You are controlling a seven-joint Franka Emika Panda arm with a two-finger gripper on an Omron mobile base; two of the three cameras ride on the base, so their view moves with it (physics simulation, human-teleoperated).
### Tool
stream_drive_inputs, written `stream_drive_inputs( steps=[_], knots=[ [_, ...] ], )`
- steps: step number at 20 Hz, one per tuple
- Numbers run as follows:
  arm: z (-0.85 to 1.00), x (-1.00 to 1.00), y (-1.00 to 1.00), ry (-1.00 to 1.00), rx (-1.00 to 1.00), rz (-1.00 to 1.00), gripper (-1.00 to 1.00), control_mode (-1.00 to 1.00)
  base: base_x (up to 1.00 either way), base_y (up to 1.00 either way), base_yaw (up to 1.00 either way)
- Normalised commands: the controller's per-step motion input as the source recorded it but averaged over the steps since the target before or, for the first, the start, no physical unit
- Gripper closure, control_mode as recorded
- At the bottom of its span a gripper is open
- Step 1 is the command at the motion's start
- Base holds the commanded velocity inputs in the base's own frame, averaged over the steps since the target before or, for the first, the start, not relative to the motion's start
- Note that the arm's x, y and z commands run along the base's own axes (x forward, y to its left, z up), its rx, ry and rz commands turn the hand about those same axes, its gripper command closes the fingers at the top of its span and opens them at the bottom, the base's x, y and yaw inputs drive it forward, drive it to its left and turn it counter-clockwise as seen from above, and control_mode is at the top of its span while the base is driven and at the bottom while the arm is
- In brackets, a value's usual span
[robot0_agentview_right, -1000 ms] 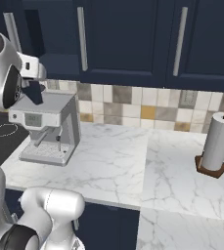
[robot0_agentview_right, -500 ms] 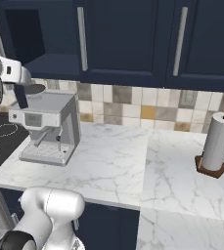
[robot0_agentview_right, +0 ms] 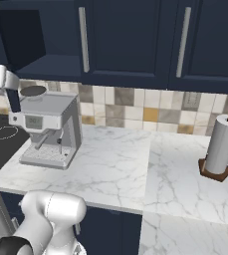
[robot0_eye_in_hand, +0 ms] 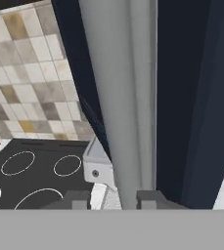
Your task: Open the cabinet, pick the kettle from the cabinet, and place it in the sink.
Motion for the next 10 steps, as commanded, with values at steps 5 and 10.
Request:
stream_drive_inputs(
  steps=[5,10],
  knots=[
    [0.00,-0.41,-0.06,-0.01,0.03,-0.09,-1.00,-1.00,0.00,0.00,0.00],
    [0.00,-0.46,-0.15,-0.04,0.10,-0.04,-1.00,-1.00,0.00,0.00,0.00]
  ],
)
